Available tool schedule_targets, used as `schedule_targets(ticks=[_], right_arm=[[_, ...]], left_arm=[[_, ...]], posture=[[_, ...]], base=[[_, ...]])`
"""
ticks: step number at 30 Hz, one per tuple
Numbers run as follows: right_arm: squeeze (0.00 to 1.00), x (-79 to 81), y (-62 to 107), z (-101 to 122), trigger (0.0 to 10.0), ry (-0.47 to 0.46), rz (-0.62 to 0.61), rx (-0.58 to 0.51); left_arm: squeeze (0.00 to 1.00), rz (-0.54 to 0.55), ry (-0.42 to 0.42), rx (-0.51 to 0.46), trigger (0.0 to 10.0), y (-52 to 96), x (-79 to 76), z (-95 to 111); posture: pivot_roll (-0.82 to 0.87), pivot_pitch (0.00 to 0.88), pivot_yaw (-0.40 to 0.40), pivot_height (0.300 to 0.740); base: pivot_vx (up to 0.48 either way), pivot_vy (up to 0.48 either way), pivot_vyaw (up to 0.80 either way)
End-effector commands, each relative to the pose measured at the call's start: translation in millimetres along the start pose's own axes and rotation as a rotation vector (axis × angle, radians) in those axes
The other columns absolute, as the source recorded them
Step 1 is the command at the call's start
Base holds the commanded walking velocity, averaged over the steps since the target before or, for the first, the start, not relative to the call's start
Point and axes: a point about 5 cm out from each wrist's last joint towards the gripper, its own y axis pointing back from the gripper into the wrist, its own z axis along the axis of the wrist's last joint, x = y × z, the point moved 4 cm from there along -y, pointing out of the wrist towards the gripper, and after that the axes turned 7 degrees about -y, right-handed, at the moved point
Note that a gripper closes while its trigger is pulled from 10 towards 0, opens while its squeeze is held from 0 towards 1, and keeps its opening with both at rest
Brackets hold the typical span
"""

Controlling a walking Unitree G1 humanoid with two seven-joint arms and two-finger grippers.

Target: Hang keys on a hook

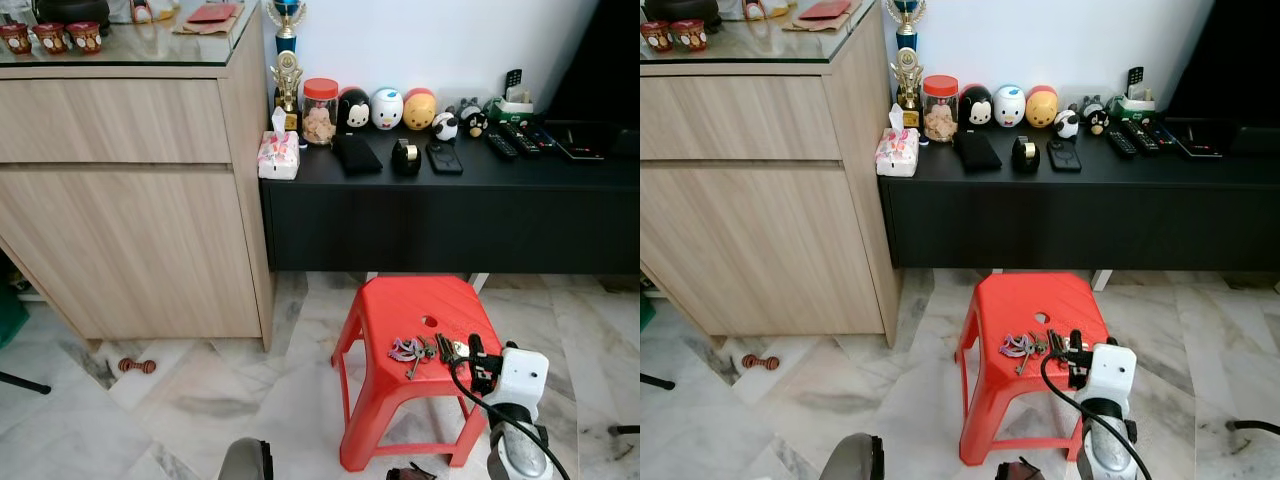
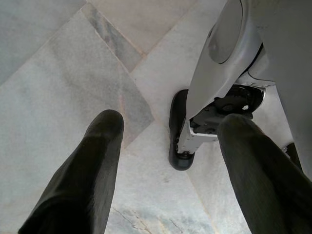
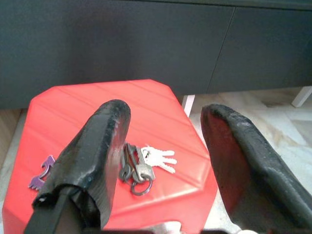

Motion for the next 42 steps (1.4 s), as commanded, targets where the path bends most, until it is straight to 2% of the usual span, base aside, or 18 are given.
schedule_targets(ticks=[1, 7, 16, 33, 37, 42], right_arm=[[0.0, 1.8, -3.5, -1.2, 10.0, -0.024, -0.006, 0.021], [0.0, 5.7, -4.4, -1.8, 10.0, -0.027, 0.004, 0.025], [0.0, 7.7, -5.2, -3.4, 10.0, -0.005, 0.018, 0.038], [0.0, 9.0, -5.4, -6.1, 10.0, -0.038, 0.025, 0.049], [0.0, 5.4, -2.6, -13.7, 10.0, -0.044, 0.013, 0.085], [0.0, 1.8, -0.4, -30.4, 10.0, -0.023, 0.004, 0.19]], left_arm=[[0.0, -0.009, 0.004, 0.021, 10.0, 1.2, -2.2, -6.0], [0.0, -0.009, 0.007, 0.019, 10.0, 1.1, -2.1, -5.8], [0.0, -0.011, 0.009, 0.018, 10.0, 0.9, -2.1, -4.9], [0.0, -0.014, 0.008, 0.021, 10.0, 0.7, -2.4, -4.9], [0.0, -0.016, 0.008, 0.021, 10.0, 0.9, -2.5, -5.4], [0.0, -0.019, 0.001, 0.025, 10.0, 1.4, -2.1, -6.8]], posture=[[0.12, 0.0, -0.045, 0.625], [0.12, 0.0, -0.044, 0.625], [0.12, 0.0, -0.043, 0.625], [0.12, 0.0, -0.044, 0.625], [0.12, 0.0, -0.044, 0.625], [0.12, 0.0, -0.039, 0.625]], base=[[0.0, 0.0, 0.0], [0.0, 0.0, 0.0], [0.264, 0.0, 0.0], [0.247, 0.0, 0.08], [0.0, 0.0, 0.0], [0.0, 0.0, 0.0]])
